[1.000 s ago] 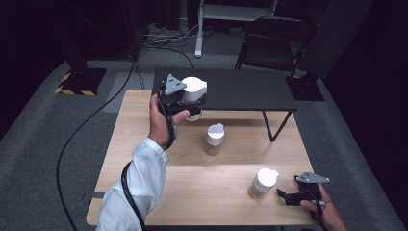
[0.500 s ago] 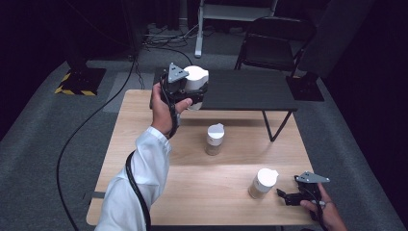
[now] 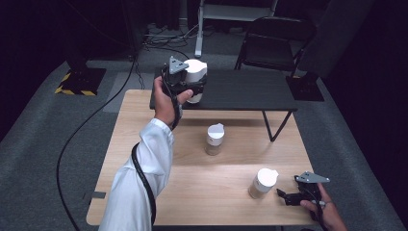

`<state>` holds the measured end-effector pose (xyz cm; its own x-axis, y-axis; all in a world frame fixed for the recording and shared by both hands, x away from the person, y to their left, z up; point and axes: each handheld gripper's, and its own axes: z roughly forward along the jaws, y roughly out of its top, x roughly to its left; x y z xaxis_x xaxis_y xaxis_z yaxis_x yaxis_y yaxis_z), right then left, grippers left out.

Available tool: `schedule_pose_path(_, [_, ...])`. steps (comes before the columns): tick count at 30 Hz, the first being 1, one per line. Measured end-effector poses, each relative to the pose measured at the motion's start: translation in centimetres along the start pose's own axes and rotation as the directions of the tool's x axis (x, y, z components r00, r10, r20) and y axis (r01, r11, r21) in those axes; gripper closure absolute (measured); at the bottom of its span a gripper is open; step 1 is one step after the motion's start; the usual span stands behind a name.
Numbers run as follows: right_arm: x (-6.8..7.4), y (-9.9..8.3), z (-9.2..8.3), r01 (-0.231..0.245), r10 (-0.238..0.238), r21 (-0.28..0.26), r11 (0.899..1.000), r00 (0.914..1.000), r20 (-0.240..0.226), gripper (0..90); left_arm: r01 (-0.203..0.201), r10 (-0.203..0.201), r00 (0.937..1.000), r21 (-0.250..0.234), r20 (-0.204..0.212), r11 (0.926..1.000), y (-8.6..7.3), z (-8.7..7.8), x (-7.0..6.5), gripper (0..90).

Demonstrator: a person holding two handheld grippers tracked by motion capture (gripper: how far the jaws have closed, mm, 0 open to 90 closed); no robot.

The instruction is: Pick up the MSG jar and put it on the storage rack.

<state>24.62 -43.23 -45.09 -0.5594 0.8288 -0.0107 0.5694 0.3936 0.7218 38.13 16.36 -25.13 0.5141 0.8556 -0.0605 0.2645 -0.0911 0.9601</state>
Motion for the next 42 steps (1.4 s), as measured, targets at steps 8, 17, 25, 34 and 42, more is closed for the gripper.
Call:
schedule_pose_path(8, [0.0,0.0,0.0,0.000,0.000,0.000,1.000,1.0000,0.000,0.0,-0.002,0.003,0.9993,0.010,-0.037,0.9999,0.7,0.8,0.2,29.5])
schedule_pose_path(17, [0.0,0.0,0.0,0.000,0.000,-0.001,1.000,1.0000,0.000,0.0,0.005,-0.003,0.9985,0.029,-0.055,0.9996,0.8,1.5,0.2,29.5])
schedule_pose_path(25, [0.0,0.0,0.0,0.000,0.000,0.000,1.000,1.0000,0.000,0.0,-0.008,0.012,0.9971,0.049,-0.075,0.9987,0.7,2.0,0.2,29.4])
schedule_pose_path(34, [0.0,0.0,0.0,0.002,-0.002,0.001,1.000,1.0000,-0.002,0.0,-0.018,0.023,0.9958,0.058,-0.088,0.9982,0.4,2.2,0.1,28.7])
schedule_pose_path(42, [0.0,0.0,0.0,0.002,-0.002,0.001,1.000,1.0000,-0.002,0.0,-0.019,0.023,0.9966,0.049,-0.080,0.9986,0.2,2.2,0.2,28.6])
